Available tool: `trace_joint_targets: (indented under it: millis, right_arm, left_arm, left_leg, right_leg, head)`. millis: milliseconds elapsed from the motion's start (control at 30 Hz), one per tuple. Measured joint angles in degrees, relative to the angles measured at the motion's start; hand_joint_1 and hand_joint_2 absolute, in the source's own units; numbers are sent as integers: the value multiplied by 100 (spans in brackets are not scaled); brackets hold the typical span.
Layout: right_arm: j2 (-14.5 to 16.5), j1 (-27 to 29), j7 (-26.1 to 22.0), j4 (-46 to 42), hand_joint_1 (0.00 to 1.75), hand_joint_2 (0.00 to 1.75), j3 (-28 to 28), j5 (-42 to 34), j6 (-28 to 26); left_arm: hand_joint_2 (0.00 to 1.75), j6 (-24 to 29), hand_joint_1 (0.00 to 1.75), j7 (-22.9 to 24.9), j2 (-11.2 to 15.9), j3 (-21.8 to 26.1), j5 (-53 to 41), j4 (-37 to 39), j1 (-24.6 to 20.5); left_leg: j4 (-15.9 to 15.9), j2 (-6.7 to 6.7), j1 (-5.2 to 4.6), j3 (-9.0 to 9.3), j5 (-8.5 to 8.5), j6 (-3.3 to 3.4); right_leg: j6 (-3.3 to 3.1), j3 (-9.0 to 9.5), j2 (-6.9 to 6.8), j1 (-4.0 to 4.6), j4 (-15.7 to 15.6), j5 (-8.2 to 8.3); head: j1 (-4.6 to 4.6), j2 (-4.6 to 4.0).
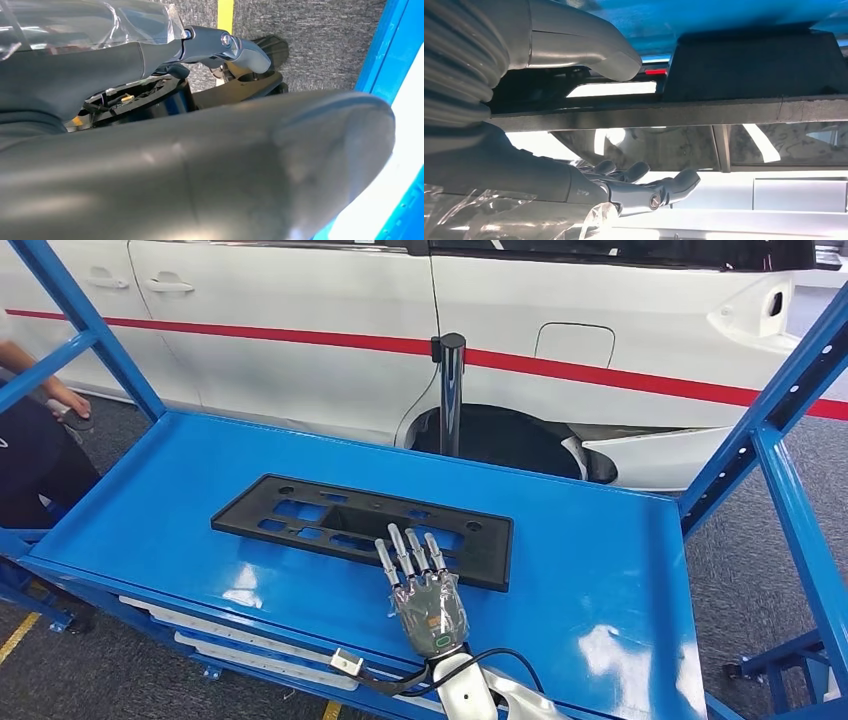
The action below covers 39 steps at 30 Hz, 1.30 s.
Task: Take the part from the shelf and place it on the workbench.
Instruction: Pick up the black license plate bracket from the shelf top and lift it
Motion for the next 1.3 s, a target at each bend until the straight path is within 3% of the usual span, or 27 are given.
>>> trace_joint_targets:
  millis: [467, 800, 1033, 1100, 1233, 1300]
  right_arm:
    - [-61, 252, 3, 125, 0, 175, -472, -7, -158]
    - [-312, 558, 10, 45, 0, 175, -1028, -13, -364]
    - [-388, 539, -58, -69, 0, 175, -1121, -25, -292]
    - [-344, 590, -540, -125, 0, 175, -1150, -222, -543]
    - [-112, 817, -2259, -461, 0, 175, -1351, -1285, -796]
    - [-17, 919, -2710, -723, 0, 175, -1373, -1880, -629]
  left_arm:
    - [0, 7, 0, 52, 0, 27, -4, 2, -3]
    - [0, -85, 0, 117, 23, 26, 38, 2, -14]
    - [0, -492, 0, 95, 194, 15, -25, 2, -66]
    - [0, -496, 0, 59, 201, 6, -43, 1, -81]
    - [0, -525, 0, -7, 215, -43, -65, 0, -107]
    - [0, -541, 0, -19, 233, -72, -62, 0, -113]
  left_leg:
    - [-5, 2, -1, 58, -25, -4]
    - [-11, -8, 4, 124, -27, -8]
    - [-24, -12, 24, 112, 5, -9]
    - [-24, -10, 23, 108, -4, 5]
    - [-22, 1, 22, 110, -8, 25]
    - [-18, 2, 11, 107, -12, 42]
  right_leg:
    - [6, 65, 7, -1, -16, -32]
    - [10, 163, 5, 6, -59, -73]
    - [-3, 202, 1, 48, -73, -341]
    - [-4, 207, 3, 50, -88, -353]
    - [-44, 221, 8, 54, -116, -340]
    - [-60, 221, 11, 49, -142, -201]
  head:
    - [3, 0]
    - [8, 0]
    - [5, 0]
    - [3, 0]
    - [4, 0]
    - [4, 0]
